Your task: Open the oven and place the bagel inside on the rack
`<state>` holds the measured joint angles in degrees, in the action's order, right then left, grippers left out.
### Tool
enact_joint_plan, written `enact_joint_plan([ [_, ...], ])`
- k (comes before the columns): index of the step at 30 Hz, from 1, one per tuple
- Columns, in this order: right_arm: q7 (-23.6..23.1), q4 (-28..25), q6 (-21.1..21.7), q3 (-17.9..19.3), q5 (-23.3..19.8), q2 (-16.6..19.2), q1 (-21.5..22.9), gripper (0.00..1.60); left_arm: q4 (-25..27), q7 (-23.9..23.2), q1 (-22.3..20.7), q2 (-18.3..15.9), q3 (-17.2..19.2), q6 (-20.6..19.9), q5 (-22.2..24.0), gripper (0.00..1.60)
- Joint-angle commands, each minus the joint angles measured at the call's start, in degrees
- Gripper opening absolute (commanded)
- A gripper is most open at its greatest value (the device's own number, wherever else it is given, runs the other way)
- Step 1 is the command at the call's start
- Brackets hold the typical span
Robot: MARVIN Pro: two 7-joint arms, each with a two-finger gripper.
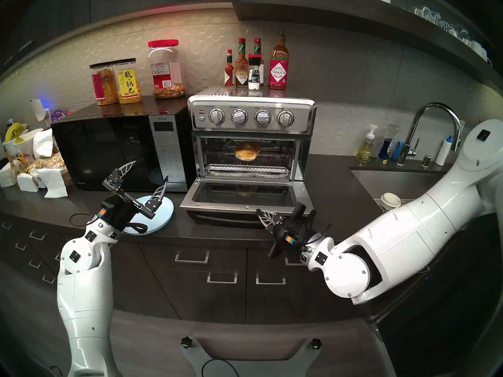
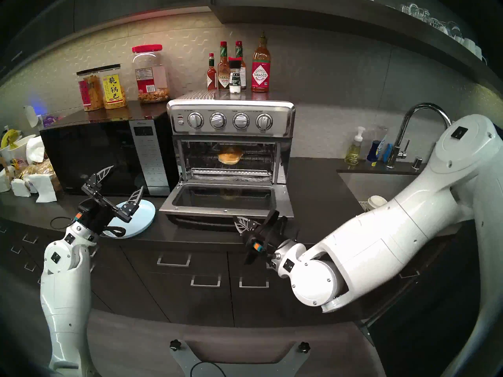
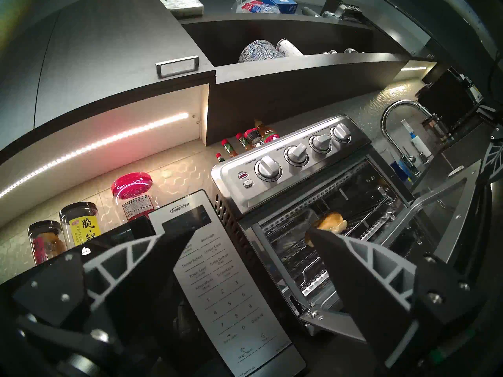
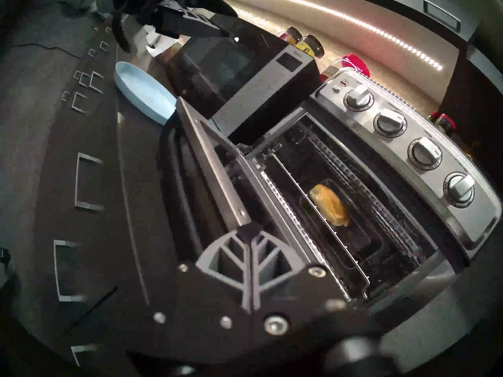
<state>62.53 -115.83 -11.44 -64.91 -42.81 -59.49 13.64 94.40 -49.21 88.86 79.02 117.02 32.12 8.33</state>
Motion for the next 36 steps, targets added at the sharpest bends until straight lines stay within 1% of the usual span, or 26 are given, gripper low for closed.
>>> enact_joint_plan([
  [1, 1.8, 0.2, 1.2, -0.7, 2.5, -1.1, -1.6, 0.00, 1.0, -0.1, -0.4, -0.1, -0.1, 0.0, 0.4, 1.60],
  [5, 2.2, 2.0, 1.8, 0.2, 2.1, -2.3, -3.3, 0.00, 1.0, -0.1, -0.4, -0.1, -0.1, 0.0, 0.4, 1.60],
  [8, 2.3, 3.4, 2.0, 1.8, 1.0, -3.2, -4.3, 0.00, 1.0, -0.1, -0.5, -0.1, -0.1, 0.0, 0.4, 1.60],
  [12, 2.0, 5.4, 2.2, 4.0, -0.8, -4.3, -5.2, 0.00, 1.0, -0.1, -0.5, -0.1, -0.1, 0.0, 0.4, 1.60],
  [17, 0.6, 8.3, 2.4, 5.9, -2.7, -5.8, -6.0, 0.00, 1.0, -0.1, -0.5, -0.1, -0.1, 0.0, 0.4, 1.60],
  [28, -1.3, 12.7, 3.0, 6.1, -3.5, -7.6, -8.8, 0.00, 1.0, -0.1, -0.4, -0.1, -0.1, 0.0, 0.4, 1.60],
  [36, -2.5, 15.3, 2.8, 8.0, -5.4, -8.1, -9.4, 0.00, 1.0, -0.1, -0.5, -0.1, -0.1, 0.0, 0.4, 1.60],
])
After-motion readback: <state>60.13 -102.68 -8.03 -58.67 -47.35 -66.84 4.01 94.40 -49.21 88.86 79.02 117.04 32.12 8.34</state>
